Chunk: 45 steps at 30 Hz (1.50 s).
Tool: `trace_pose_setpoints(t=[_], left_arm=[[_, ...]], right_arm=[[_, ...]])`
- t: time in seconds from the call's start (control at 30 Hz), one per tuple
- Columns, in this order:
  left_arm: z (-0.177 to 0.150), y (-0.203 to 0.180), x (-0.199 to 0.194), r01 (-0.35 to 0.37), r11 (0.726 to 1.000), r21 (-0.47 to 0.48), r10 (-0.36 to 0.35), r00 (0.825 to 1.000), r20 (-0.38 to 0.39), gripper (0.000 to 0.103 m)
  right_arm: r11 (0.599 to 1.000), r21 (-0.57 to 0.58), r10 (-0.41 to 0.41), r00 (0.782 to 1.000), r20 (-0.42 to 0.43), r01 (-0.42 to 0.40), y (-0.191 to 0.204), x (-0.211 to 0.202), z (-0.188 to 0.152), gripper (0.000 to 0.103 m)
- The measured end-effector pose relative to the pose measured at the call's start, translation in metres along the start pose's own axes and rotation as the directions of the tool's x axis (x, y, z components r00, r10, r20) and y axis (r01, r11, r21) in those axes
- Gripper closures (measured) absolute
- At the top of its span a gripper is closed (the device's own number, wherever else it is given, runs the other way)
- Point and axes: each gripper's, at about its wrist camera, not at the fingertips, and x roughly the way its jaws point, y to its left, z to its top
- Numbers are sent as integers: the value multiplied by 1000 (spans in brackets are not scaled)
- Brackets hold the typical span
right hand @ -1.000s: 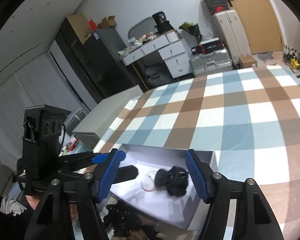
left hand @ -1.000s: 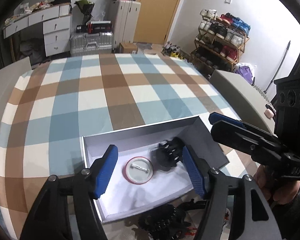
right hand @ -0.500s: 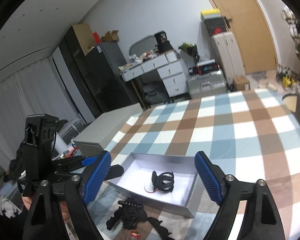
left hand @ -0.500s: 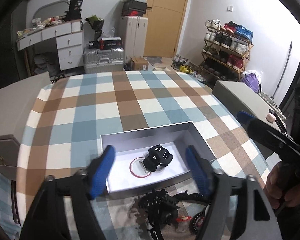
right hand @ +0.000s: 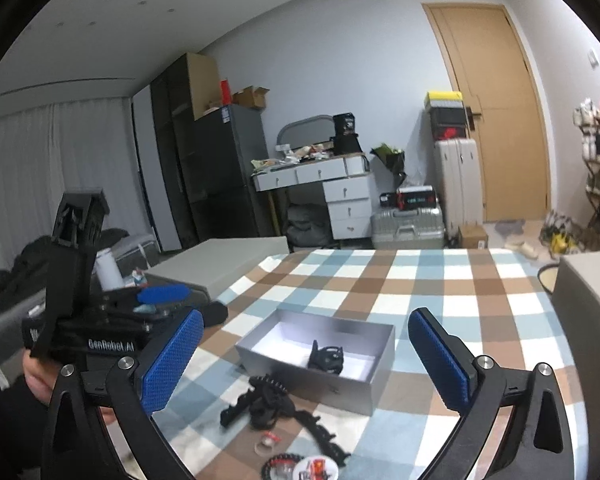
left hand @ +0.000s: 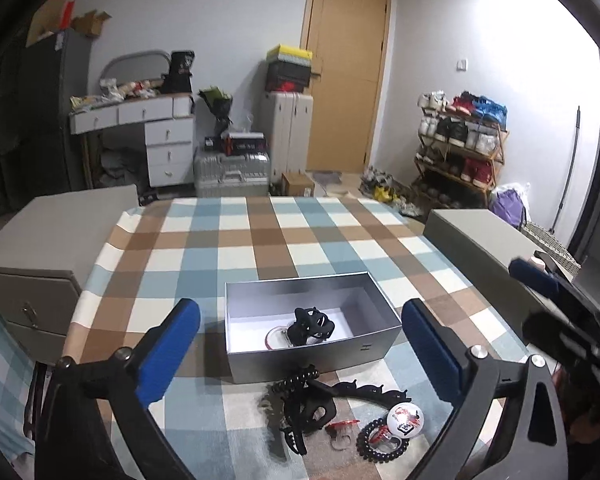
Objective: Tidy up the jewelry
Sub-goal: 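Lift both open tools away from the grey box, then grasp the red-printed white badge with the right tool while the left tool grasps a clear ring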
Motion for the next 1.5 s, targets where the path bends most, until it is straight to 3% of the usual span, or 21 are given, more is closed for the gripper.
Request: trace_pose_setpoints(t=[0.13,0.37,0.57,0.7,0.9,1.0,1.23,1.5], left_arm=[[-13,-4,-9,-64,998,-7,65,997,40,1],[-47,6,-10,-159,984,-78,159,987,-9,1],[-73,16,-3,-178,981,-75,168,979,-119,1],[-86,15,-11,-159,985,-64,149,980,-128,1],[-96,15,-12,-142,987,-72,130,979,-158,1],[-99,16,-11,-134,988,-77,120,978,-168,1],[-103,16,-8,-122,988,-90,103,976,-194,1],[-106,13,-7,-114,990,-85,93,971,-219,1]], right_arm=[[1000,0,-18,999,-28,18,5,-9,-18,0],[999,1,-52,990,-130,53,3,-9,-50,0],[996,-45,-81,967,-241,72,9,0,-84,0],[996,-48,-81,950,-302,69,10,10,-99,3],[994,14,-94,915,-391,107,-6,33,-112,24],[993,48,-83,912,-402,112,-9,36,-115,32],[988,56,-105,896,-432,144,-13,46,-120,47],[988,-14,-146,887,-438,155,1,53,-123,56]])
